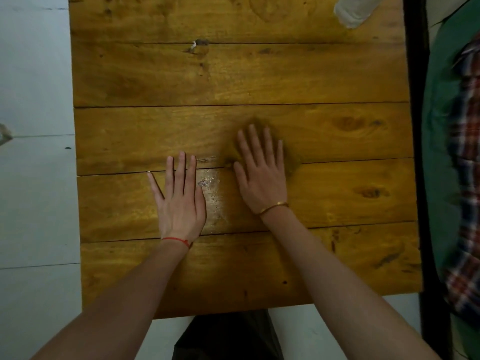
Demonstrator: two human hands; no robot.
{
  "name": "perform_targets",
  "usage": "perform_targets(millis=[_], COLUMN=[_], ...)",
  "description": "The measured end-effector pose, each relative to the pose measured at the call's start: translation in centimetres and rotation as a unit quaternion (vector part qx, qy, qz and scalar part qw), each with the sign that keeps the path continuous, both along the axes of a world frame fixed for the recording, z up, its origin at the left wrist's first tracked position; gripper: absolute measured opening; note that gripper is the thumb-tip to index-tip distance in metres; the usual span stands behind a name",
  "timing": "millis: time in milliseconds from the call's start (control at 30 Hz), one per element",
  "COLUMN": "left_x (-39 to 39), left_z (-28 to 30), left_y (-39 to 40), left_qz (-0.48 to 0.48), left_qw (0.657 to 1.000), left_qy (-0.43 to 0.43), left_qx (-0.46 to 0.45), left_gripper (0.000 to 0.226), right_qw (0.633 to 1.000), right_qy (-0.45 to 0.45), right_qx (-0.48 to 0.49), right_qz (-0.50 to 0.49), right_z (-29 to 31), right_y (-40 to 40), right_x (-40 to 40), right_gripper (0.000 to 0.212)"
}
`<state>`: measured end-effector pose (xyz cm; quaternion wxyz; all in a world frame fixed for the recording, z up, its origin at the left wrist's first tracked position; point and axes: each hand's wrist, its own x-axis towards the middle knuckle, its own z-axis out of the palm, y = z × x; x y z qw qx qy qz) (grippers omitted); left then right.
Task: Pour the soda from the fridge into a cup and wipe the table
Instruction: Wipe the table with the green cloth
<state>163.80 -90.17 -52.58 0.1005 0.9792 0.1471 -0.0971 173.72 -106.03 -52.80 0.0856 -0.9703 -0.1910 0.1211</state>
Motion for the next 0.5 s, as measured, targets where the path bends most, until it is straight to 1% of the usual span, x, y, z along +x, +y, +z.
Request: perform_targets(millis=[67, 133, 200, 267, 367, 433, 500], left_x=[0.0, 0.1, 0.1, 0.2, 0.2, 0.2, 0.2], left_z=[0.1, 0.2, 0.3, 0.4, 0.5, 0.4, 0.5], left_y=[0.0, 0.0, 0.1, 0.1, 0.1, 0.1, 0.1], left_qz=[-0.001, -0.002, -0.002, -0.001, -0.003, -0.005, -0.006], left_qw=[1.000, 1.000, 1.000, 1.000, 1.000, 1.000, 1.000], left_qy=[0.001, 0.005, 0.009, 0.012, 0.018, 0.020, 0.022], left_qx=[0.003, 0.007, 0.007, 0.013, 0.020, 0.021, 0.018], left_gripper=[0.060, 0.060, 0.061, 0.061, 0.061, 0.062, 0.061], right_qw=[0.997, 0.994, 0.997, 0.999, 0.990, 0.989, 0.995], right_qy=[0.014, 0.017, 0.011, 0.007, -0.002, -0.007, -0.007], right_qx=[-0.004, -0.013, -0.033, -0.043, -0.030, -0.023, -0.013], right_qz=[0.080, 0.107, 0.061, -0.024, -0.136, -0.147, -0.094], right_z=[0.4, 0.4, 0.3, 0.1, -0.1, -0.3, -0.1], right_y=[-0.1, -2.0, -4.2, -5.2, -3.2, -0.6, 1.6], right_x=[-2.0, -2.4, -1.2, 1.2, 5.0, 5.9, 4.7], right_gripper=[0.060, 0.061, 0.061, 0.060, 0.060, 0.061, 0.061])
